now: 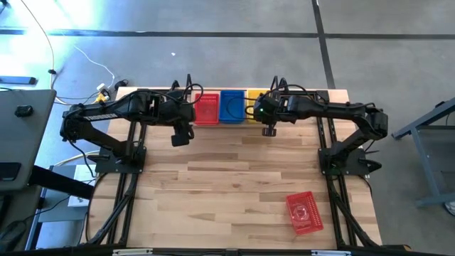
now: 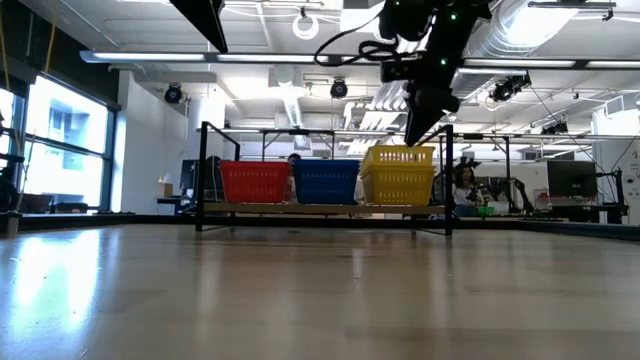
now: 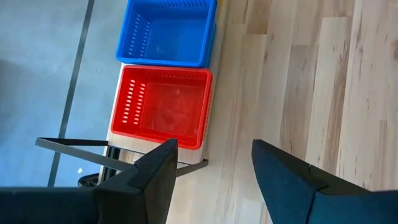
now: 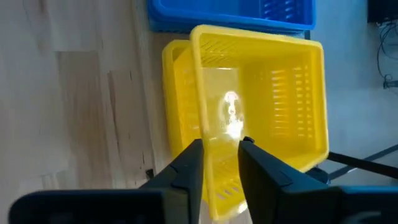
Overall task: Stack baskets on shelf by color
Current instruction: Stack the yellow bin on top of the yellow bin on the shelf, then stack the red bin on top of the red bin on the shelf
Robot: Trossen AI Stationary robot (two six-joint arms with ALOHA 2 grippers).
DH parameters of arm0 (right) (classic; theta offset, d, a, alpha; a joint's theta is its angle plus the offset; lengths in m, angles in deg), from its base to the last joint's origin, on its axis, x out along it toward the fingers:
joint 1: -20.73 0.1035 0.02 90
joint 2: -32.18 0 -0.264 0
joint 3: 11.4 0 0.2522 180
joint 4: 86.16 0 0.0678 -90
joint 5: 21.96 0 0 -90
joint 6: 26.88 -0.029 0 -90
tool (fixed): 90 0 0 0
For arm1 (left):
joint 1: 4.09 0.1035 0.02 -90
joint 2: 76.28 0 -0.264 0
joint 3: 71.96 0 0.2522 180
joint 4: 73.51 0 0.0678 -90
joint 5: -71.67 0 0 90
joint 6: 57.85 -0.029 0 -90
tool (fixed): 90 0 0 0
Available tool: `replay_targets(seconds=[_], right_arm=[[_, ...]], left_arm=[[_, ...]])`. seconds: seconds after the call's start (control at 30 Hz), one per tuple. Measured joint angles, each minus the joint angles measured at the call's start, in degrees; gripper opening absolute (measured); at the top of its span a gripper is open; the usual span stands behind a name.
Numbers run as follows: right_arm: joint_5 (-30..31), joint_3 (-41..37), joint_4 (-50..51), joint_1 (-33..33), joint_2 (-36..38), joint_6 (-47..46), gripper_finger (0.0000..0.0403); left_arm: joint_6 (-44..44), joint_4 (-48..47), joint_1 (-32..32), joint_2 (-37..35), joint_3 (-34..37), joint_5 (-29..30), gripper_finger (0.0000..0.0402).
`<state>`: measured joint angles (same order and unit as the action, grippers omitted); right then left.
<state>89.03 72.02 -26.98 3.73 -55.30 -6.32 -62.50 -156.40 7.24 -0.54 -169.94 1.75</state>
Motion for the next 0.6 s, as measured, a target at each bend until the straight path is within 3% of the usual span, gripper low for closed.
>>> replay_targets(seconds=[0.17,0.33,0.6], right_arm=[[0.00,4.64,2.91,1.78,0.00,-4.63,0.0101],[-0.65,9.40,10.42,3.95,0.01,-15.96,0.0103],[-11.49,11.83,18.20,10.94,0.04,-32.14,0.0103]], left_arm=[[0.01,0.00,0.00,0.00,0.00,0.00,0.0196],[0.17,0.00,0.00,0.00,0.00,0.00,0.0196],[0.01,-0.02,-0.02,0.00,0.00,-3.51,0.0196]])
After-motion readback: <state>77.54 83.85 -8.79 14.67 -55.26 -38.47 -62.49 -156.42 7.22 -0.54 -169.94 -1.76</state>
